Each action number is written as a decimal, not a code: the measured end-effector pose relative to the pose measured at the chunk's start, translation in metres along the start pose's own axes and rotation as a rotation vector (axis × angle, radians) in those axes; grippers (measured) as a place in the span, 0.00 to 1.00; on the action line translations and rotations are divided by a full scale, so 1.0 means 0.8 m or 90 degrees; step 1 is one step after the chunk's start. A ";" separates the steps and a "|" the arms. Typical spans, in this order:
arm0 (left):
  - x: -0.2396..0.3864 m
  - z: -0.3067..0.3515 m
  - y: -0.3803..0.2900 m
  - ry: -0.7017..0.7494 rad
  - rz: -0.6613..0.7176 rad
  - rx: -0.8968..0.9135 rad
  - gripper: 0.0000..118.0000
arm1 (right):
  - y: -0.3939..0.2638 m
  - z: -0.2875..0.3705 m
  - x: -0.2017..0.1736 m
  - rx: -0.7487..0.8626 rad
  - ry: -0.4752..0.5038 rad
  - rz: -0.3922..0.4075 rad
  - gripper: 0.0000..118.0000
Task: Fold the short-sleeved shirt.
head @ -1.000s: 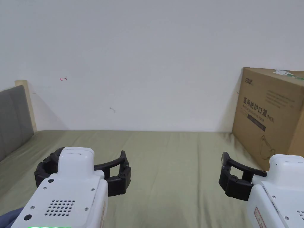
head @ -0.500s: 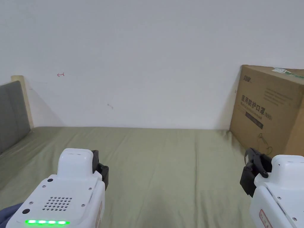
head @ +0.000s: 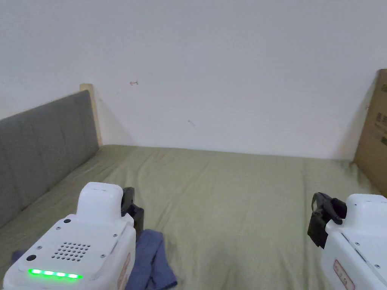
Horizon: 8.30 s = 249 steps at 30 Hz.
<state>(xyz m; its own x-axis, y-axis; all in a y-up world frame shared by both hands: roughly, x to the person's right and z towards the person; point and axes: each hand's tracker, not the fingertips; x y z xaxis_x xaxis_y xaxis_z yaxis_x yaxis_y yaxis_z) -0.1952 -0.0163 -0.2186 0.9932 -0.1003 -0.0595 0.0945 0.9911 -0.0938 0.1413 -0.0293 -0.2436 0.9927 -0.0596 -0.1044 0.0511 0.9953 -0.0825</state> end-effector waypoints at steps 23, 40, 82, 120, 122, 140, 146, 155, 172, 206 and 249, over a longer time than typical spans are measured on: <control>-0.156 -0.155 -0.122 -0.096 0.207 -0.484 0.01 | -0.042 -0.043 -0.035 -0.152 0.122 0.025 0.00; -0.120 -0.257 -0.326 0.022 0.090 -0.709 1.00 | -0.108 -0.057 0.019 -0.274 0.062 -0.022 0.00; 0.306 -0.194 -0.035 -0.552 -0.014 -0.554 0.01 | -0.012 0.096 0.191 -0.135 -0.099 -0.093 0.00; 0.096 -0.030 -0.071 -0.191 0.129 -0.225 0.00 | -0.028 0.104 0.166 -0.045 -0.112 -0.094 0.00; 0.107 -0.081 -0.090 -0.207 0.136 -0.347 0.00 | -0.031 0.100 0.170 -0.052 -0.114 -0.102 0.00; 0.184 -0.161 -0.256 -0.295 -0.003 -0.574 0.14 | -0.079 0.029 0.179 -0.190 -0.097 -0.098 0.00; 0.120 -0.107 -0.220 -0.309 0.133 -0.530 0.07 | -0.097 -0.104 0.168 -0.332 0.009 -0.087 0.00; 0.057 -0.079 -0.203 -0.275 0.122 -0.517 0.07 | -0.199 -0.365 0.146 -0.755 0.034 -0.114 0.85; -0.011 -0.107 -0.135 -0.207 0.200 -0.413 0.06 | -0.041 -0.218 0.197 -0.504 0.089 -0.042 0.04; 0.008 -0.370 0.232 -0.216 0.240 -0.117 0.07 | 0.381 -0.272 0.258 -0.086 -0.089 -0.056 0.04; 0.017 -0.090 -0.227 -0.251 0.192 -0.735 0.07 | -0.218 0.093 0.298 -0.621 -0.092 -0.251 0.07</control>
<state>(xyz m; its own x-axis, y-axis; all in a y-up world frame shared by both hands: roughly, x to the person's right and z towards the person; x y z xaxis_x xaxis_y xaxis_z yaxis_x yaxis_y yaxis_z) -0.2041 -0.2040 -0.2738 0.9362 0.3477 0.0523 -0.0567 0.2960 -0.9535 0.3773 -0.2113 -0.1802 0.9317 -0.2917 0.2164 0.3266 0.4121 -0.8506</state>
